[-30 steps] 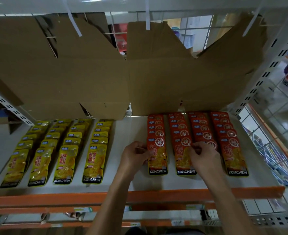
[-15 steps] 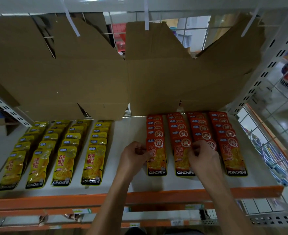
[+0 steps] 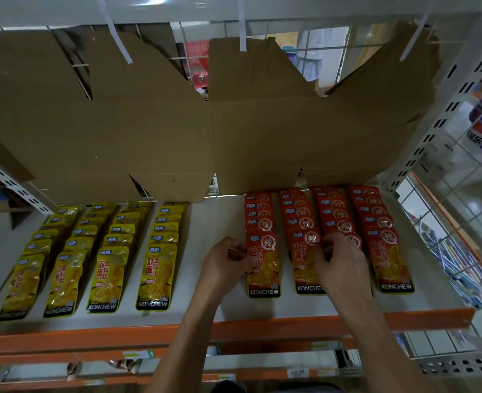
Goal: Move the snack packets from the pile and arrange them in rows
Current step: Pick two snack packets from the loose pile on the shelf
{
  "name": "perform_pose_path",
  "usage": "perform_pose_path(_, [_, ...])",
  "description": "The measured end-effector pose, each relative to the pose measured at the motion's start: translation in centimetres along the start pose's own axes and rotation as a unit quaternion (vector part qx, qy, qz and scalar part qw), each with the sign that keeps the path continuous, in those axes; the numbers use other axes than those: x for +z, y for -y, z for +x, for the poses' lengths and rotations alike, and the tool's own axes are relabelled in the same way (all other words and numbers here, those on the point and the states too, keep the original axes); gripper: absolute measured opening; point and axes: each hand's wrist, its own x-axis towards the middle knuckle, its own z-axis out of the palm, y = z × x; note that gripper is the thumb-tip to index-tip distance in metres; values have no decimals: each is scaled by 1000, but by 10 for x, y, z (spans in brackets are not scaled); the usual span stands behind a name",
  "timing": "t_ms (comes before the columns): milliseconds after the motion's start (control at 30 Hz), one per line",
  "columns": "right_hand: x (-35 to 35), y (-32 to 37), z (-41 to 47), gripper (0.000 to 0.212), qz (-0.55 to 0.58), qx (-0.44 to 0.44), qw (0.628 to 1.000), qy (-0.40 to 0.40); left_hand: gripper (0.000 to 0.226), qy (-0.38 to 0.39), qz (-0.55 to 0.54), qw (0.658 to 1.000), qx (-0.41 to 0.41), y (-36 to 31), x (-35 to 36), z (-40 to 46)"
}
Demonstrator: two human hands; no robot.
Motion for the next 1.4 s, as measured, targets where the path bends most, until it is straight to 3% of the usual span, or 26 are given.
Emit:
perform_pose_path(233, [11, 5, -12, 45, -65, -49, 996, -46, 25, 7, 6, 1000, -8, 1, 1, 2])
perform_pose_path(400, [18, 7, -19, 70, -120, -34, 992, -18, 29, 6, 29, 1000, -6, 2, 1, 3])
perform_pose_path(1067, [20, 10, -22, 72, -65, -8, 998, -2, 31, -2, 46, 999, 2, 0, 2, -1])
perform_pose_path(1400, [14, 13, -24, 71, -90, -14, 996, -17, 30, -6, 16, 1000, -5, 0, 1, -4])
